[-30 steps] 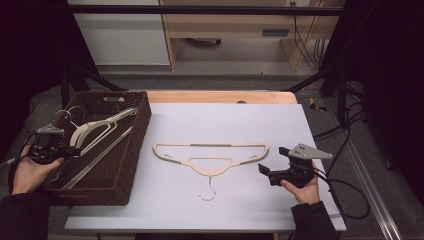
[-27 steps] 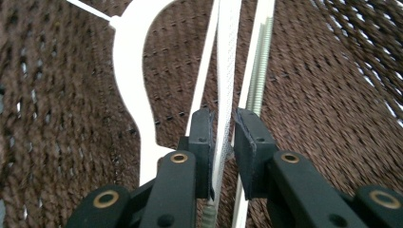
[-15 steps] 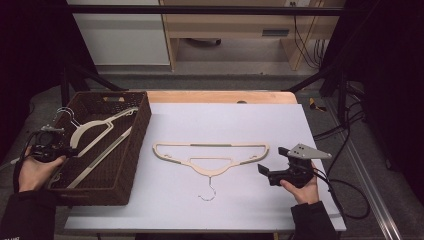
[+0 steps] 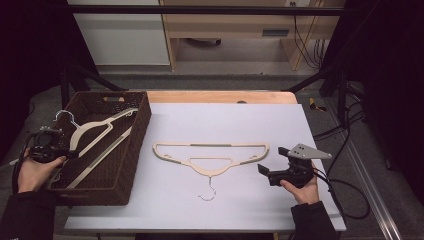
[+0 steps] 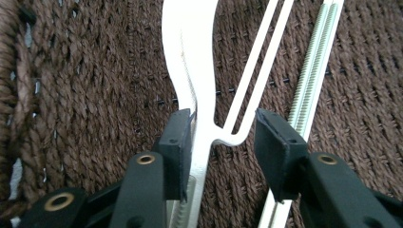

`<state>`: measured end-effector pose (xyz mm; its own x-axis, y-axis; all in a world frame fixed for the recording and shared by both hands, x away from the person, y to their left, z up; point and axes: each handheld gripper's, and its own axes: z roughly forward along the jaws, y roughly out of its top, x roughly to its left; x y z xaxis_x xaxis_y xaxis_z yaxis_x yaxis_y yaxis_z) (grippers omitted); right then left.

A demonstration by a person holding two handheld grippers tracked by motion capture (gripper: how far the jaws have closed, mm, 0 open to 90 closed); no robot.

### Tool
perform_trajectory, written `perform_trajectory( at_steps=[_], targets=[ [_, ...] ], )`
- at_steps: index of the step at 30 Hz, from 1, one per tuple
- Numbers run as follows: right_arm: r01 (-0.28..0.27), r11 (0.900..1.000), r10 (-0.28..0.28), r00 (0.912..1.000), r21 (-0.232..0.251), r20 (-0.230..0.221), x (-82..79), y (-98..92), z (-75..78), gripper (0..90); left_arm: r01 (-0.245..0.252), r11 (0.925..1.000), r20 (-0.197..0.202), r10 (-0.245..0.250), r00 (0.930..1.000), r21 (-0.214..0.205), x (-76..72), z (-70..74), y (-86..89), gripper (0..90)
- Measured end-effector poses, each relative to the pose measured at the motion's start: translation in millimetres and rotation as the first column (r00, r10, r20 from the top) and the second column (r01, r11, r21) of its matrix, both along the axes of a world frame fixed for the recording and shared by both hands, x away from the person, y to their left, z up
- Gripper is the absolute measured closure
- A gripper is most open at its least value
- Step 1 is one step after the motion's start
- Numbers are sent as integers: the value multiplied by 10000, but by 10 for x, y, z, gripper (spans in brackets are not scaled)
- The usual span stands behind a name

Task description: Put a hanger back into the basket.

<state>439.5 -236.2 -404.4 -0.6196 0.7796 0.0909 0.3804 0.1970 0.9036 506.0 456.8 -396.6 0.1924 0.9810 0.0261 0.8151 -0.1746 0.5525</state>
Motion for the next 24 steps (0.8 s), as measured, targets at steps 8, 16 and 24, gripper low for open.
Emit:
perform_trajectory(
  at_steps=[8, 16, 24],
  targets=[
    [-25, 10000, 25, 10000, 67, 20, -10, -6, 12, 24, 568, 9980, 1677, -513, 9845, -283, -109, 270, -30, 395],
    [14, 9999, -18, 9998, 165, 209, -22, -12, 42, 26, 1945, 9760, 4290, -1350, 8931, -978, -340, 623, -374, 262],
    [-200, 9996, 196, 9995, 189, 239, -23, 41, 55, 33, 3512, 9269, 5633, -2211, 7961, -1325, -547, 767, -948, 127]
  ],
)
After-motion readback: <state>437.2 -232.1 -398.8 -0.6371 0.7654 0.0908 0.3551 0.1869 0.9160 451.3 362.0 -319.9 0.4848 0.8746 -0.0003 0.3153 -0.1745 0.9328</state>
